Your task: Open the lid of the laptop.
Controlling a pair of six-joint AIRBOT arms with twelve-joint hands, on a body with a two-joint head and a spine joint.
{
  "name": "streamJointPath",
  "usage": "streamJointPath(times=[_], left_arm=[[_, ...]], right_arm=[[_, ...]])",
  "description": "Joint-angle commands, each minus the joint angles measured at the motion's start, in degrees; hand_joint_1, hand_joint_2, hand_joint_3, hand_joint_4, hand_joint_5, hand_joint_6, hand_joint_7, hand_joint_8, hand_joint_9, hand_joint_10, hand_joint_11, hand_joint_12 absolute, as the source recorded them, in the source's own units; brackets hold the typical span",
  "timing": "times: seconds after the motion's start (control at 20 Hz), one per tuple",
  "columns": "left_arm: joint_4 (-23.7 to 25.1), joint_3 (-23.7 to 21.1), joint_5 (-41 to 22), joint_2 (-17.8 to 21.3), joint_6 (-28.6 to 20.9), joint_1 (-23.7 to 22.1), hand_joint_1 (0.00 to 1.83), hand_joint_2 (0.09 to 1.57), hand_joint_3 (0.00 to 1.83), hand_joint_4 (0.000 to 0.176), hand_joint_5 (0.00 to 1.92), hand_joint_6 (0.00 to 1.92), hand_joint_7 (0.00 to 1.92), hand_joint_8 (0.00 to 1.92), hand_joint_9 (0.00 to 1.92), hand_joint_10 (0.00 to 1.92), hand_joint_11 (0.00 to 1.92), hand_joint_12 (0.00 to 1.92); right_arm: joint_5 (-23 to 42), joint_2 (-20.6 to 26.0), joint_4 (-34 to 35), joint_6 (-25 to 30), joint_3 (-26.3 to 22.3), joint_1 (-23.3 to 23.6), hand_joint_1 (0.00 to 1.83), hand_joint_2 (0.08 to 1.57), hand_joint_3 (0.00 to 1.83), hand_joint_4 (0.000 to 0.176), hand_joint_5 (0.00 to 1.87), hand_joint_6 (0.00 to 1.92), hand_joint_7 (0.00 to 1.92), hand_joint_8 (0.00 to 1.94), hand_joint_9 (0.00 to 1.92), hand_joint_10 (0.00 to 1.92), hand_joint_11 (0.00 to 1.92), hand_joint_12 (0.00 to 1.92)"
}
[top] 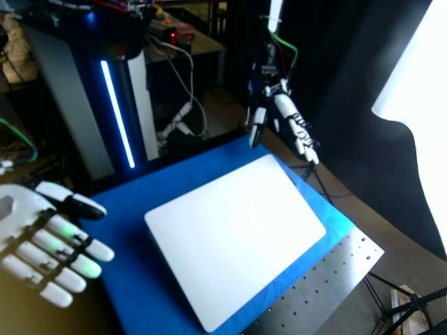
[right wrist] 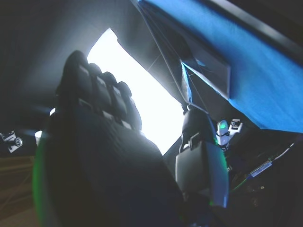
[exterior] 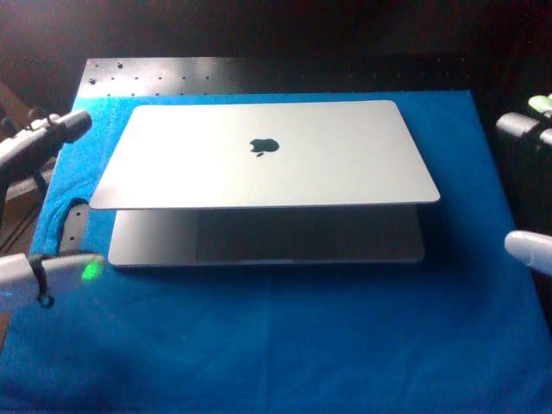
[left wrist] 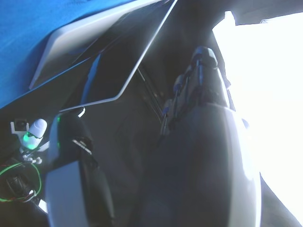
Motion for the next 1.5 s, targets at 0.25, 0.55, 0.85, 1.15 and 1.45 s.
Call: streamJointPath(times=[0.25,0.55,0.85,1.15,1.45], left_arm=[[0.4,0.2,-6.6,-0.5,-0.3,-0.4,0.82,1.05,0.0,0.132,0.17,0.01,0.01,0.0,0.0,0.0,0.0,0.0],[0.4,0.2,-6.5,-0.6,-0.3,-0.4,0.65,1.07,0.01,0.121,0.17,0.0,0.06,0.01,0.03,0.01,0.06,0.03],[0.5,0.3,-7.0,-0.6,-0.7,-0.4,0.61,1.09,0.0,0.162,0.1,0.0,0.07,0.0,0.06,0.0,0.0,0.57],[0.5,0.3,-6.9,-0.7,-0.8,-0.4,0.61,1.07,0.0,0.165,0.08,0.0,0.07,0.0,0.06,0.0,0.0,0.59],[0.7,0.4,-6.5,-0.8,-0.8,-0.4,0.49,1.05,0.0,0.135,0.1,0.0,0.06,0.0,0.01,0.0,0.0,0.02]], right_arm=[[6.7,-0.2,-0.4,0.0,0.4,0.6,0.28,1.17,0.0,0.138,0.26,0.0,0.08,0.0,0.08,0.0,0.0,0.45],[6.7,-0.3,-1.5,0.6,0.4,1.0,0.0,1.15,0.01,0.175,0.11,0.0,0.1,0.0,0.09,0.01,0.02,0.22],[6.6,-1.8,-2.0,5.6,2.5,1.4,0.0,1.2,0.0,0.176,0.05,0.0,0.0,0.0,0.02,0.01,0.02,0.16],[2.9,-3.6,-2.9,5.6,2.8,1.6,0.0,1.12,0.0,0.121,0.0,0.0,0.0,0.0,0.0,0.0,0.03,0.14],[-2.8,-4.9,-4.6,5.6,3.8,2.7,0.0,1.12,0.02,0.12,0.01,0.0,0.02,0.01,0.0,0.0,0.01,0.1]])
